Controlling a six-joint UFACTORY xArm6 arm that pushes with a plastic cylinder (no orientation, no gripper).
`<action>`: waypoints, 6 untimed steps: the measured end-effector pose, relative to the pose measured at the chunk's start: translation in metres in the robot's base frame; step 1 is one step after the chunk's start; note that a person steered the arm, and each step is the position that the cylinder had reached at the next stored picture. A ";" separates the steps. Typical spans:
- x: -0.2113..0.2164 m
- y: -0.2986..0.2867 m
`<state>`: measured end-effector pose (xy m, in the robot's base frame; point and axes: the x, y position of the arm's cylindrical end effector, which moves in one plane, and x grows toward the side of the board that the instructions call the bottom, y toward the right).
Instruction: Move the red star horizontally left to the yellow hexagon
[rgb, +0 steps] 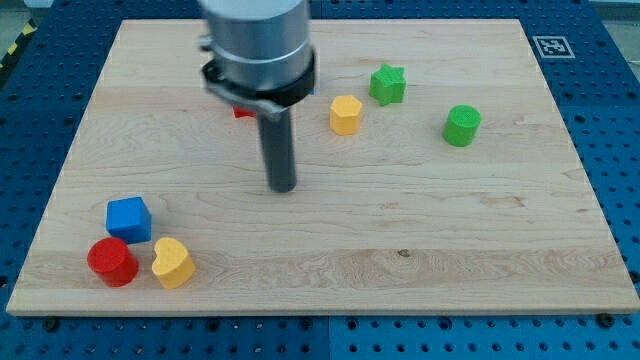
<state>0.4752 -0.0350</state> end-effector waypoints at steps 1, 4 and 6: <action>-0.045 0.011; -0.152 0.016; -0.146 -0.018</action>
